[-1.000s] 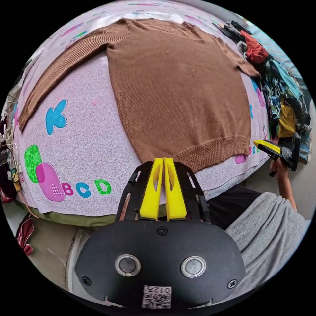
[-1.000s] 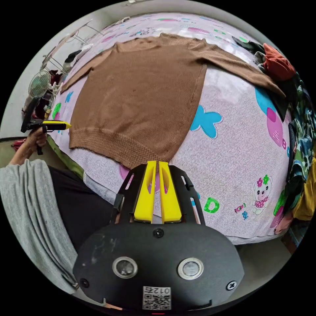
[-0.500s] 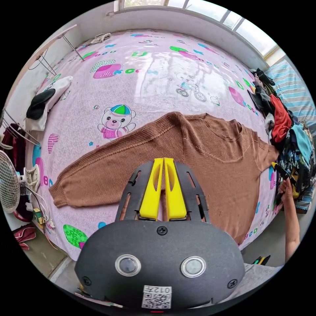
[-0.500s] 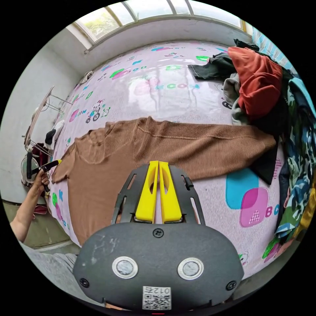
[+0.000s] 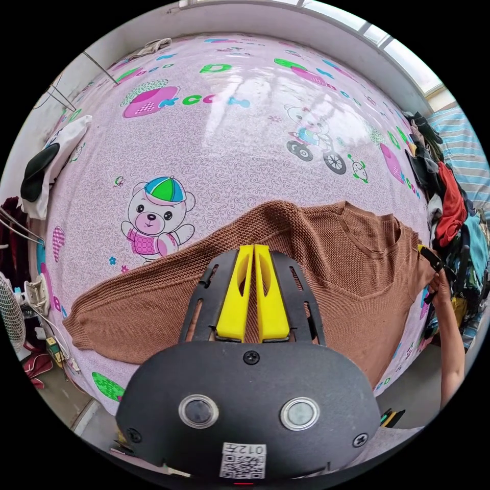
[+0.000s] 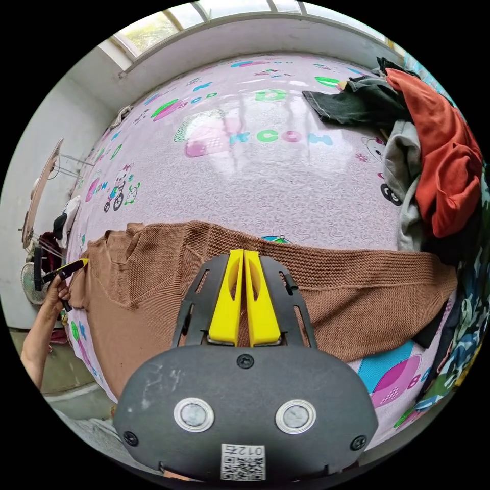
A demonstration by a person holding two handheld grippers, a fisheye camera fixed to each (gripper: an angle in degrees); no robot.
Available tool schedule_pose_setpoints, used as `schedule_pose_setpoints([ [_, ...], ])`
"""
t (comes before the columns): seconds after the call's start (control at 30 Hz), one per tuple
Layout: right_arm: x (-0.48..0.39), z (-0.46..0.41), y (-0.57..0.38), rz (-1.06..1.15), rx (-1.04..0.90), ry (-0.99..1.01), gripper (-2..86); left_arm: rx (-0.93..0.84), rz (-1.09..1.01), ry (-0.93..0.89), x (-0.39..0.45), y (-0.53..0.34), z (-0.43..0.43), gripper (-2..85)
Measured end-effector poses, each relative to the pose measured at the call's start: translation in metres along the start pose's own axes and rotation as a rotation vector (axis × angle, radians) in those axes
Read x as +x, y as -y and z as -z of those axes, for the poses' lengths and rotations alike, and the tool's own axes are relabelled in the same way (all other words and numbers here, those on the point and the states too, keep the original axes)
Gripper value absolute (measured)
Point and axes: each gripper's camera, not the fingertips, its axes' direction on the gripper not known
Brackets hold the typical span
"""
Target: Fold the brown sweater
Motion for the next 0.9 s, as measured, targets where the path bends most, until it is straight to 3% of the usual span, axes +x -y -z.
schedule_pose_setpoints([
  [0.13,0.028,0.002,0.0,-0.075,0.037,0.006,-1.0,0.037,0.054,-0.039,-0.015,-0.007,0.002,-0.2],
  [0.33,0.036,0.015,0.011,-0.063,0.021,-0.081,-0.9,-0.014,0.068,0.044,-0.004,-0.005,0.01,-0.2],
  [0.47,0.014,0.043,0.008,0.117,0.178,-0.078,-0.8,0.073,0.005,-0.004,0.012,-0.006,0.032,-0.2],
  [0.7,0.001,-0.013,0.041,0.297,-0.05,0.199,-0.9,0.005,-0.116,-0.161,0.063,0.039,0.002,-0.2],
  [0.9,0.049,-0.025,0.052,0.211,-0.008,0.096,-0.9,0.002,-0.089,-0.094,0.065,0.048,-0.01,-0.2],
])
